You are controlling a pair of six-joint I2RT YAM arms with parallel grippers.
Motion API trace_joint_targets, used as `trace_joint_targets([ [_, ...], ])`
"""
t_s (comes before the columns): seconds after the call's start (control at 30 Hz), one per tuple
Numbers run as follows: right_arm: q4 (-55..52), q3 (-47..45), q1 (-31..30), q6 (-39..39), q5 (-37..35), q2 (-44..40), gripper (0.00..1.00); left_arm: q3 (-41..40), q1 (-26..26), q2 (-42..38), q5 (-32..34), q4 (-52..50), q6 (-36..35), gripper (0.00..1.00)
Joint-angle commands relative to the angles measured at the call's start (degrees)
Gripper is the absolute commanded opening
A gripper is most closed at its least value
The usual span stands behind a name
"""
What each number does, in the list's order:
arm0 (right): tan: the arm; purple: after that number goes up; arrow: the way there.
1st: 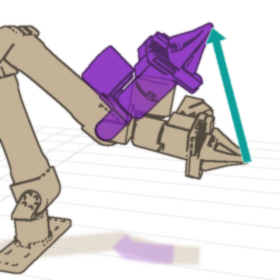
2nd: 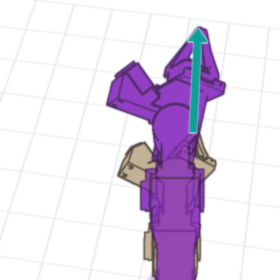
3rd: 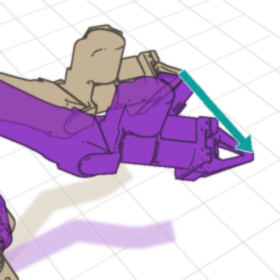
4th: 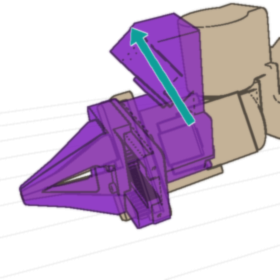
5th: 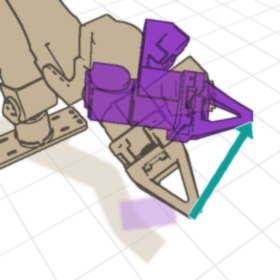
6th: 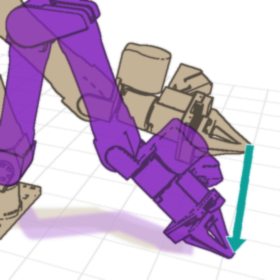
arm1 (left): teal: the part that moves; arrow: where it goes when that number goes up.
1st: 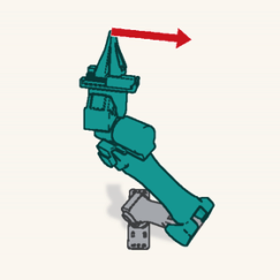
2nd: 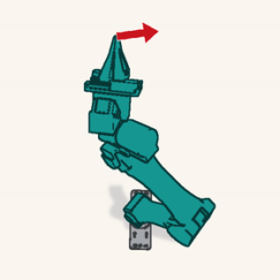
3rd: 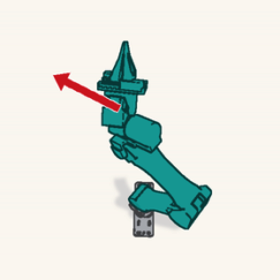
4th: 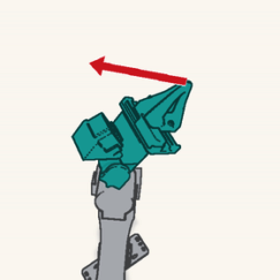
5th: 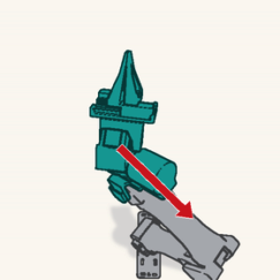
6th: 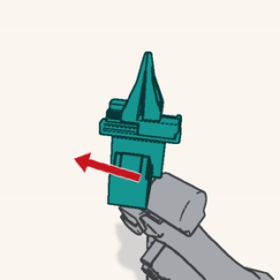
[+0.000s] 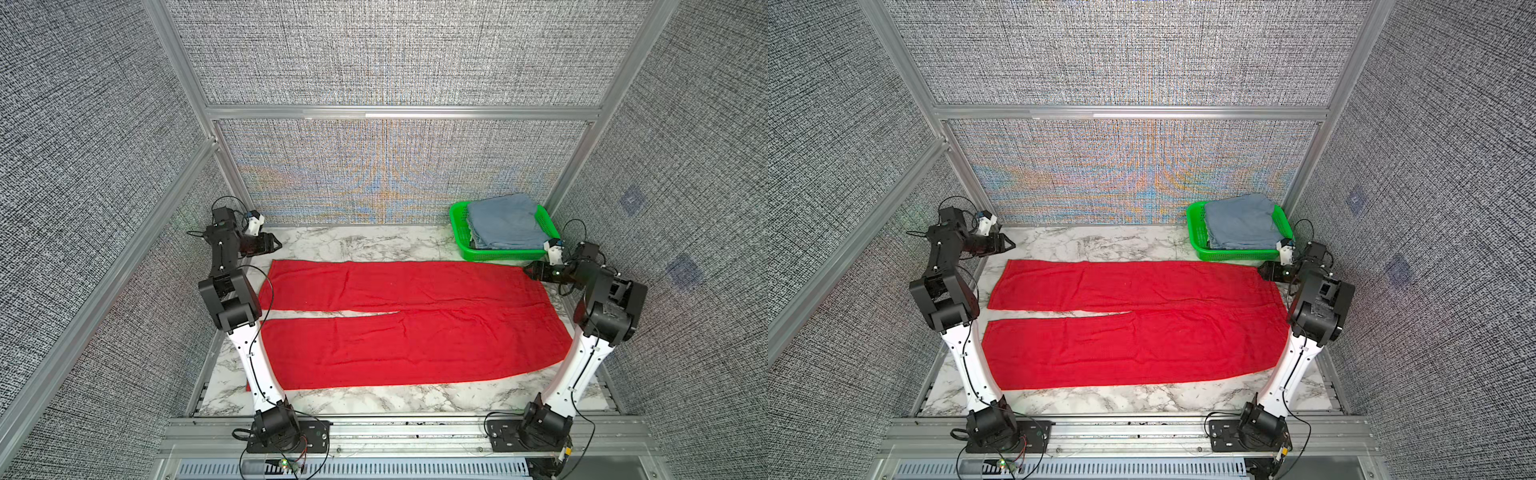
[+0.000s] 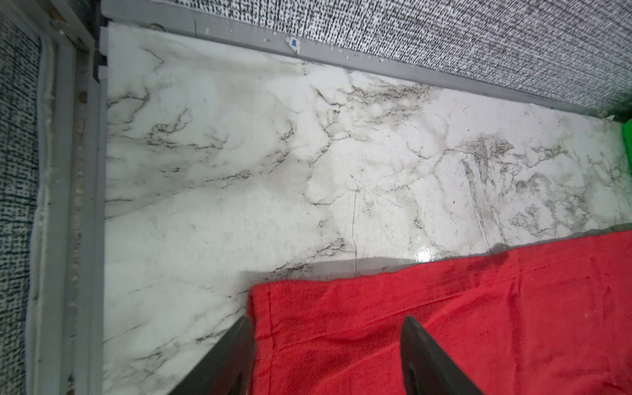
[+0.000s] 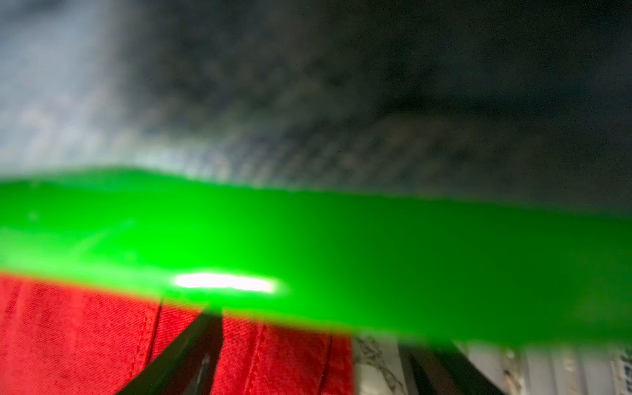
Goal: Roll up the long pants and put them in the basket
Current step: Fold the long pant at the center of the board.
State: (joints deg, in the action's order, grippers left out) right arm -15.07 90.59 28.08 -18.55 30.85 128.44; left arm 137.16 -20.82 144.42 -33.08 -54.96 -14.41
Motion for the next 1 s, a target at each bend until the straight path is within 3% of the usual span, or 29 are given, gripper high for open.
trace_joint_targets([
  [0.0,-4.99,-0.39,-0.10,-0.02,-1.32,0.15,0.82,3.36,-0.11,1.77,-0.09,-11.38,-3.84,0.69],
  [0.2,-4.27,-1.10,-0.13,0.30,-0.98,-0.21,0.82,2.75,-0.14,3.24,1.23,-14.22,-1.77,0.65],
  [0.4,-3.84,-1.53,-0.12,0.54,-0.66,-0.20,0.82,7.50,-0.10,5.70,3.53,-16.80,0.74,0.62],
  [0.97,-2.86,-2.30,-0.12,1.06,0.48,-0.30,0.82,6.79,0.01,8.55,6.39,-5.16,9.94,0.60],
])
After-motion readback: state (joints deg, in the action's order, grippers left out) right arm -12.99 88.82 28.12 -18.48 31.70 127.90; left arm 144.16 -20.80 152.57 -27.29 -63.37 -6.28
